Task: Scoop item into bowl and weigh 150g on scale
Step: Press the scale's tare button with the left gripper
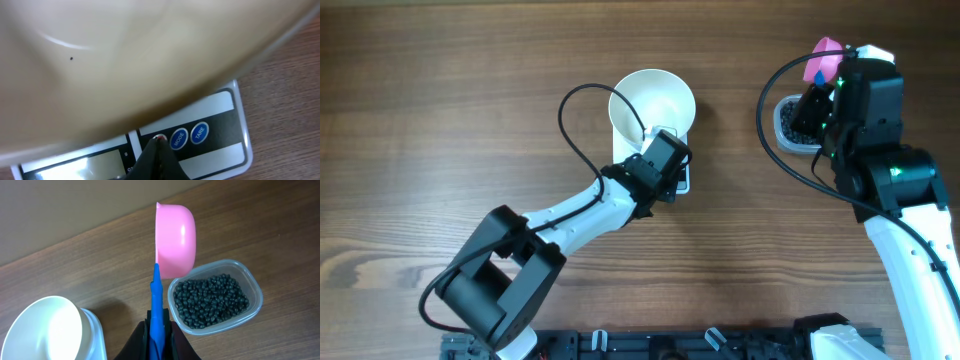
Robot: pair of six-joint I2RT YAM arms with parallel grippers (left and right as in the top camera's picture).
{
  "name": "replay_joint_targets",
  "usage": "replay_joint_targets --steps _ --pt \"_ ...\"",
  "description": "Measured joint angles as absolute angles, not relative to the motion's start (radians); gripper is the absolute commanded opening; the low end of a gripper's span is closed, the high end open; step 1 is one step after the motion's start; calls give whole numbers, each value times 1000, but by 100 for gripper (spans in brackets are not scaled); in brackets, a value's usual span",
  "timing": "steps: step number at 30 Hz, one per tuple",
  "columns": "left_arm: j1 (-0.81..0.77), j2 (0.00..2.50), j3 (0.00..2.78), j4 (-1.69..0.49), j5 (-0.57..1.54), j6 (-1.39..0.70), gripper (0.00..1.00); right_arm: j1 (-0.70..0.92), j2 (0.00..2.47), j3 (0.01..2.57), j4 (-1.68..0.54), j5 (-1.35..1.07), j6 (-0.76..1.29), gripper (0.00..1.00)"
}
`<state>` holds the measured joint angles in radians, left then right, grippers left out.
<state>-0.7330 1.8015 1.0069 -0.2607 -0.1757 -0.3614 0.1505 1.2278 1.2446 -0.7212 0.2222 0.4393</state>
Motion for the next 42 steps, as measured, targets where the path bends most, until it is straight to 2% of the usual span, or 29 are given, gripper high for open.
replay_joint_targets --steps 42 --pt "-735 1844 1028 -262 -197 -414 4 150 1228 1245 -735 222 439 4"
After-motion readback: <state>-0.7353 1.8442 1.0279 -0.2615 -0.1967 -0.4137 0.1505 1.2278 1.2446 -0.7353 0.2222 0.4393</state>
